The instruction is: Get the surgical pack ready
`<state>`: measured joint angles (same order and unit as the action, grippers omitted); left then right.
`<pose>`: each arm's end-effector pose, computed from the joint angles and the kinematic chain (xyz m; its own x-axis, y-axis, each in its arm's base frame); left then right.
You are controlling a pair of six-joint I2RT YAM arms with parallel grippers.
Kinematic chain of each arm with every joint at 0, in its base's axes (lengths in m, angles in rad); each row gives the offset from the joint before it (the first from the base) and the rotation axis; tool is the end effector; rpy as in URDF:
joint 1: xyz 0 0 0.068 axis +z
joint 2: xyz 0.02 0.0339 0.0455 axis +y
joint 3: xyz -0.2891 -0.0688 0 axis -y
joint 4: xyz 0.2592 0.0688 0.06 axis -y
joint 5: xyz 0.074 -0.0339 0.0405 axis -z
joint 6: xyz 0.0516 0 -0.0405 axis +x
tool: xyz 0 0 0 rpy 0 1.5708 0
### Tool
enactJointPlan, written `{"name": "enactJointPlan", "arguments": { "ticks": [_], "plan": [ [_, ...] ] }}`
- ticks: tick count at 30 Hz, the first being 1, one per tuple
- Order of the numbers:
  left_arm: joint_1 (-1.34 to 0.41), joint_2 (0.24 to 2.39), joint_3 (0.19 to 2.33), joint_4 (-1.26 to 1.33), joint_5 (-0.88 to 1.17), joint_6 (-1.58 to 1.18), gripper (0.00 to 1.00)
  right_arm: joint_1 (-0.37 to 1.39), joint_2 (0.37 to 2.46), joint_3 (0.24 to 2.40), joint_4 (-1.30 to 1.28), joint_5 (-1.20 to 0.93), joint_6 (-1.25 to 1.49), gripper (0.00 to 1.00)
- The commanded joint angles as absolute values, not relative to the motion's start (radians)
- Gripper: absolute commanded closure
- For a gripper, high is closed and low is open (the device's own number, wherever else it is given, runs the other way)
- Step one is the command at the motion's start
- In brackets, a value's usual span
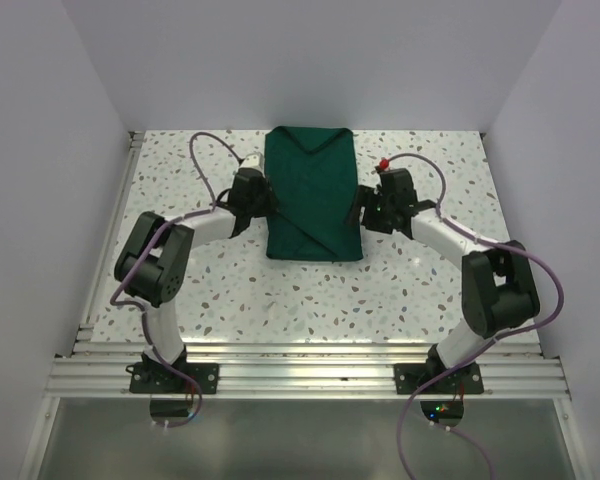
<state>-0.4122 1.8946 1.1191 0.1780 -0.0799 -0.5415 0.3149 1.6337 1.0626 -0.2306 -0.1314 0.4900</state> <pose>0.4073 -0.1736 0.1784 -0.6164 -0.2912 -0.7316 0.0247 0.9215 -0.3876 0.3551 0.1228 0.2225 -0.7881 0.2340 -0.5693 -0.0258 0.9115 0.4104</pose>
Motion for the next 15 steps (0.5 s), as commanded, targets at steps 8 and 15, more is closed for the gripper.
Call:
{"name": "enactJointPlan", "arguments": {
  "ticks": [8,15],
  "plan": [
    [-0.402,1.918,1.111,0.224,-0.074,-0.549,0.94,0.36,1.64,0.95,-0.124,-0.198,0.5,0.38],
    [-0.403,1.881,0.996,0.287,-0.031,-0.581,1.0,0.402,1.588,0.839,-0.091,-0.183,0.532,0.48]
  ]
}}
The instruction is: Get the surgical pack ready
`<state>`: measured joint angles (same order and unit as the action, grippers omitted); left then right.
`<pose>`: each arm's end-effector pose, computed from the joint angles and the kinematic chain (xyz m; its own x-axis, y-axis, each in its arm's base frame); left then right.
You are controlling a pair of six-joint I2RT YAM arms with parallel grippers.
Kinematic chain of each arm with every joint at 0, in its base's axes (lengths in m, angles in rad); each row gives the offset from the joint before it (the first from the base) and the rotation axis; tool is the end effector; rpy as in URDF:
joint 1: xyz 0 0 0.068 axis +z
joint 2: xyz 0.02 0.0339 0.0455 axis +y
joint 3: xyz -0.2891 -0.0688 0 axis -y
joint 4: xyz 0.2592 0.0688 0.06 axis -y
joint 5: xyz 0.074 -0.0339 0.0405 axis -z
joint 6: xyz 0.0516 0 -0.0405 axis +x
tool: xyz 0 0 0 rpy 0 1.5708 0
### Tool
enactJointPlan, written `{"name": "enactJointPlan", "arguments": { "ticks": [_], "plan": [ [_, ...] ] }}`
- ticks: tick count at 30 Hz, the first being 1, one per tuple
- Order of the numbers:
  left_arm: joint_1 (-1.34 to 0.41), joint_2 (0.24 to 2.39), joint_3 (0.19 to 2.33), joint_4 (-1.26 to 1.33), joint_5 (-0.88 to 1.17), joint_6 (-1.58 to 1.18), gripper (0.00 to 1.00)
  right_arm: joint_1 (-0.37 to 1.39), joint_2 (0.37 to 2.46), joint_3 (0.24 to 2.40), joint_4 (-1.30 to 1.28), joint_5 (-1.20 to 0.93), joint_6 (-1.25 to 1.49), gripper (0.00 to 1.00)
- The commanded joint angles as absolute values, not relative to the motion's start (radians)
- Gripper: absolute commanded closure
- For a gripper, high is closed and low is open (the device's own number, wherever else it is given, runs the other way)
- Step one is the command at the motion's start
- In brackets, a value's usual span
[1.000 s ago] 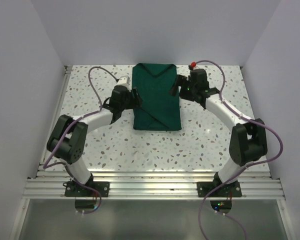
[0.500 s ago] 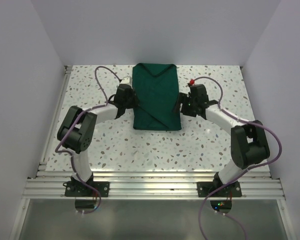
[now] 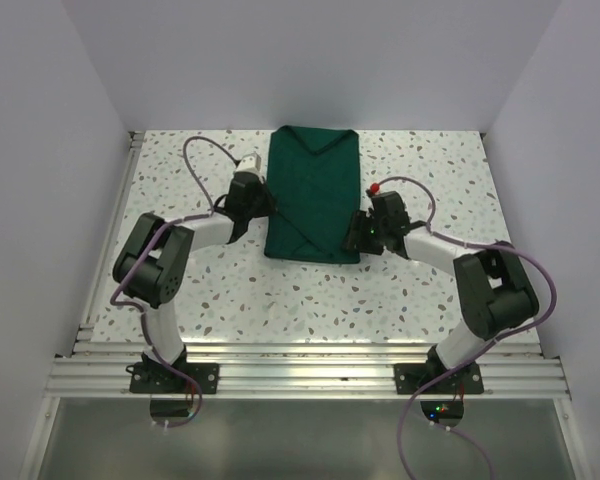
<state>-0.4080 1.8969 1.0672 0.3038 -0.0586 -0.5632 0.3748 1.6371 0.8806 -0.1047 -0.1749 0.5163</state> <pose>0.4055 -0.1720 0.1736 -0.5763 -0.3315 -0.7470 0.0496 0.8981 -0.4369 0.3226 0.1365 0.1730 -0.8440 0.1904 -0.5014 -0.0568 0.8979 0.4364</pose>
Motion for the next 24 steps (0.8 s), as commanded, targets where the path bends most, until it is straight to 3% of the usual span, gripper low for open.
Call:
{"name": "enactJointPlan", "arguments": {
  "ticks": [1,10,13,18,23,24],
  "plan": [
    [-0.405,1.873,0.976,0.294,-0.025,-0.586,1.0,0.411,1.563,0.828,-0.1,-0.173,0.535,0.49],
    [-0.483,1.661,0.661,0.359,-0.057,-0.65,1.0,0.554,1.35,0.669,-0.241,-0.037,0.626,0.57],
    [-0.553,1.599,0.539,0.374,-0.072,-0.692,1.0,0.662,1.26,0.623,-0.322,0.017,0.685,0.55],
    [-0.617,1.51,0.44,0.368,-0.138,-0.771,0.99,0.692,1.148,0.558,-0.414,0.041,0.744,0.48],
    [-0.618,1.39,0.411,0.275,-0.23,-0.785,0.61,0.69,1.062,0.642,-0.508,0.142,0.727,0.32],
    [-0.617,1.375,0.416,0.258,-0.236,-0.781,0.58,0.689,1.06,0.67,-0.54,0.182,0.715,0.29]
  ]
}}
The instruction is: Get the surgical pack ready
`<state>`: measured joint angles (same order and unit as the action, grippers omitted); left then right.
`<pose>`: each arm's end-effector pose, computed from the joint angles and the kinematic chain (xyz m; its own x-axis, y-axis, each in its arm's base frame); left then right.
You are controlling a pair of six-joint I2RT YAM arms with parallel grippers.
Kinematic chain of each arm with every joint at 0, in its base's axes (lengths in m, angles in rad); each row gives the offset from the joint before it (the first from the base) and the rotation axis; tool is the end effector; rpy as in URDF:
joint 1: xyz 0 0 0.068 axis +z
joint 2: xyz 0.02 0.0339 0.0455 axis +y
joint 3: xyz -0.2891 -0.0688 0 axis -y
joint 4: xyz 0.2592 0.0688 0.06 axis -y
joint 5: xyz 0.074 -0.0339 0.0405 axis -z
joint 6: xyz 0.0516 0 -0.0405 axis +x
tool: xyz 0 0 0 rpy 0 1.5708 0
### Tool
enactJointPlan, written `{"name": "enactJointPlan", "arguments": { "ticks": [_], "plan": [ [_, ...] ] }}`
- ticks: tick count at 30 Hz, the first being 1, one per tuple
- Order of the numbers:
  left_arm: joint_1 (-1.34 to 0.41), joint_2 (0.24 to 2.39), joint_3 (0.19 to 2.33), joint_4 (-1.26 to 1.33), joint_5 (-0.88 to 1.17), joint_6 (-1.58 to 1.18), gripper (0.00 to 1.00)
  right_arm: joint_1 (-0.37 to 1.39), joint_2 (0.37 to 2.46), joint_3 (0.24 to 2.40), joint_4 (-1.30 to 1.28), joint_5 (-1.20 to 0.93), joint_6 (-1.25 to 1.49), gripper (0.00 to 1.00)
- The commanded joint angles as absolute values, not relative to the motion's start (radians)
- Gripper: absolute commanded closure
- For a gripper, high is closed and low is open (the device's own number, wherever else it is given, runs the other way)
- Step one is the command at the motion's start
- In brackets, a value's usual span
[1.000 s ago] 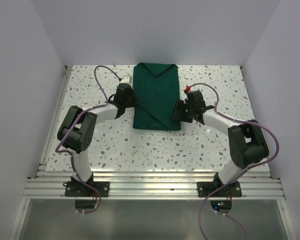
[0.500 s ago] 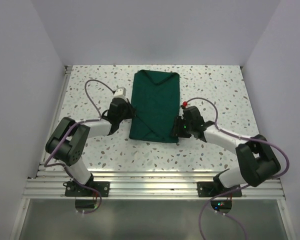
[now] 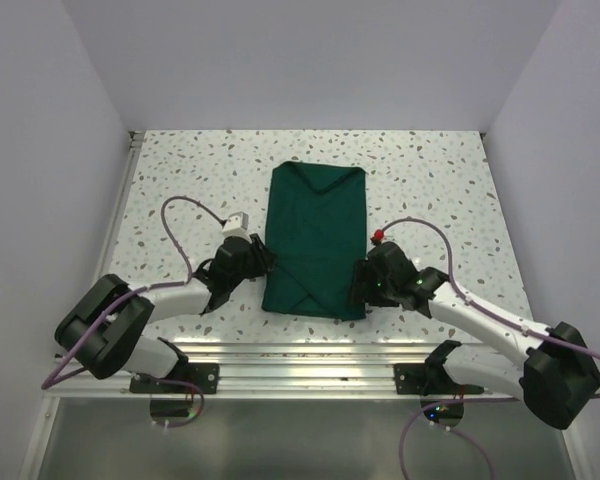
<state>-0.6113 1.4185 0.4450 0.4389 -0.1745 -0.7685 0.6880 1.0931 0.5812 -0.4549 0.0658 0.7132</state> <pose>0.2336 -0.1528 0.1551 -0.6078 -0.4099 -0.6801 0.0284 0.8447 -0.5345 0.1673 0.1331 0.1923 -0.8765 0.1246 -0.4649 -0.0414 0.9428 0.3306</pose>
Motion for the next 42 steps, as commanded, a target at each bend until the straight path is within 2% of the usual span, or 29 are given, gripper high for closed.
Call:
{"name": "enactJointPlan", "arguments": {
  "ticks": [1,7,9,11,15,18,19,22,26,27,31,36,42],
  "plan": [
    [-0.617,1.362,0.428,0.223,-0.244,-0.778,0.56,0.687,1.069,0.698,-0.551,0.193,0.704,0.29],
    [-0.591,1.289,0.503,0.088,-0.29,-0.744,0.41,0.603,1.164,0.873,-0.56,0.174,0.568,0.29],
    [-0.539,1.27,0.521,0.086,-0.223,-0.694,0.41,0.54,1.19,0.913,-0.508,0.108,0.542,0.31],
    [-0.427,1.278,0.555,0.113,-0.082,-0.642,0.41,0.453,1.235,0.945,-0.451,0.002,0.514,0.37],
    [-0.359,1.365,0.71,0.089,-0.012,-0.558,0.43,0.377,1.365,1.051,-0.355,-0.097,0.492,0.51],
    [-0.35,1.471,0.85,0.093,0.066,-0.54,0.49,0.348,1.501,1.143,-0.333,-0.149,0.494,0.63],
    [-0.342,1.526,0.894,0.122,0.096,-0.543,0.56,0.328,1.531,1.169,-0.324,-0.164,0.508,0.66],
    [-0.334,1.619,0.94,0.192,0.187,-0.575,0.72,0.285,1.626,1.175,-0.259,-0.222,0.54,0.78],
    [-0.334,1.732,0.954,0.285,0.261,-0.617,0.85,0.235,1.721,1.164,-0.178,-0.271,0.577,0.88],
    [-0.334,1.753,0.965,0.301,0.264,-0.621,0.87,0.224,1.764,1.161,-0.143,-0.308,0.586,0.94],
    [-0.333,1.859,0.976,0.333,0.278,-0.626,0.95,0.207,1.848,1.161,-0.106,-0.347,0.609,0.99],
    [-0.334,1.893,0.93,0.341,0.27,-0.637,0.98,0.207,1.887,1.123,-0.114,-0.319,0.592,0.99],
    [-0.348,1.838,0.819,0.333,0.212,-0.646,0.99,0.207,1.876,1.045,-0.106,-0.315,0.586,1.0]
  ]
}}
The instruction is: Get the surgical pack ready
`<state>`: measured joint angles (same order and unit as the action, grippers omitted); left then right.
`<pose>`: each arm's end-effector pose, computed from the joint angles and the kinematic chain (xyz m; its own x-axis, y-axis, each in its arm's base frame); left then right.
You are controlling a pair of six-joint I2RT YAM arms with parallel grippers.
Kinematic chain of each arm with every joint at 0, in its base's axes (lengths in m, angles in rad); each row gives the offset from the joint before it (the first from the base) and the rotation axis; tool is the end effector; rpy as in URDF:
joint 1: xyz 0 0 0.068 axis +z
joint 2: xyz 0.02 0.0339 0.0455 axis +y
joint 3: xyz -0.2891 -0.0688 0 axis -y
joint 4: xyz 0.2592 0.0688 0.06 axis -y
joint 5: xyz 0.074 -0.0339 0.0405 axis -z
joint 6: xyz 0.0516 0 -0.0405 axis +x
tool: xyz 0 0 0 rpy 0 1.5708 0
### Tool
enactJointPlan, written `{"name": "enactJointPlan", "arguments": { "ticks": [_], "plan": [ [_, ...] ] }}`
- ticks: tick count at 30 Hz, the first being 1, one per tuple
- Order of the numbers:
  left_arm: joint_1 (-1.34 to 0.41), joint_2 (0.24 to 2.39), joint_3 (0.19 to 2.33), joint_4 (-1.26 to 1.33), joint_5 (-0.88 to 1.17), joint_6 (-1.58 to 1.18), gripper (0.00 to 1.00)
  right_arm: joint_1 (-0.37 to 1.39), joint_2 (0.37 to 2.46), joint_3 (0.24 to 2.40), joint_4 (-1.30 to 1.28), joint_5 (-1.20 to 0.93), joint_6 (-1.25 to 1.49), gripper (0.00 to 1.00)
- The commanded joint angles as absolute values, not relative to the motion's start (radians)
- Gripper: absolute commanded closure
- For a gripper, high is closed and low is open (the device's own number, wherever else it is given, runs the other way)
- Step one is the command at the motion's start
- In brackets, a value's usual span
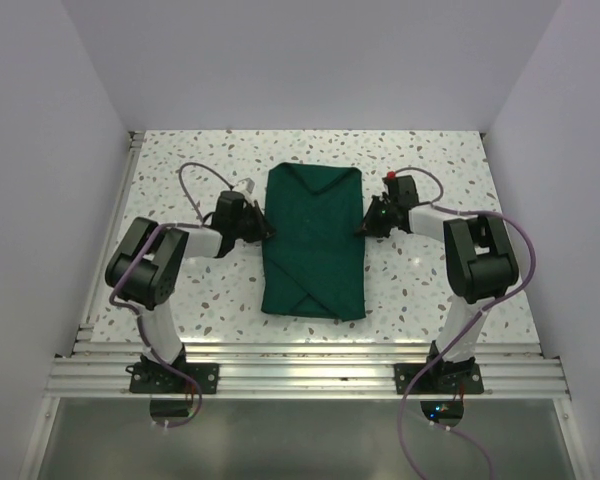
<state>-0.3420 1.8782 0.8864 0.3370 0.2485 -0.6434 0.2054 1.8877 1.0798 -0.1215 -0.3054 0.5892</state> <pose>0.3706 -0.1454 0.1294 -0.7643 -0.3452 -0.5447 0.0629 0.8008 -0.5957 0.3946 0.0981 0.1436 -0.8581 0.3626 -0.3635 0.1278 0.8366 0.5328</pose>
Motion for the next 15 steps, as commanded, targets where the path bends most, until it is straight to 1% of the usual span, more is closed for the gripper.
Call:
{"name": "enactJointPlan", "arguments": {
  "ticks": [1,5,10,15],
  "plan": [
    [-0.353,1.81,0.804,0.333,0.201,-0.649,0.99,0.207,1.868,1.029,-0.106,-0.311,0.586,1.0],
    [-0.353,1.773,0.785,0.334,0.155,-0.644,0.97,0.204,1.842,1.063,-0.126,-0.285,0.581,1.0],
    [-0.33,1.834,0.983,0.203,0.164,-0.574,0.94,0.184,1.868,1.211,-0.164,-0.299,0.586,1.0],
    [-0.287,1.882,1.106,0.187,0.196,-0.572,0.93,0.163,1.911,1.299,-0.161,-0.314,0.6,1.0]
  ]
}}
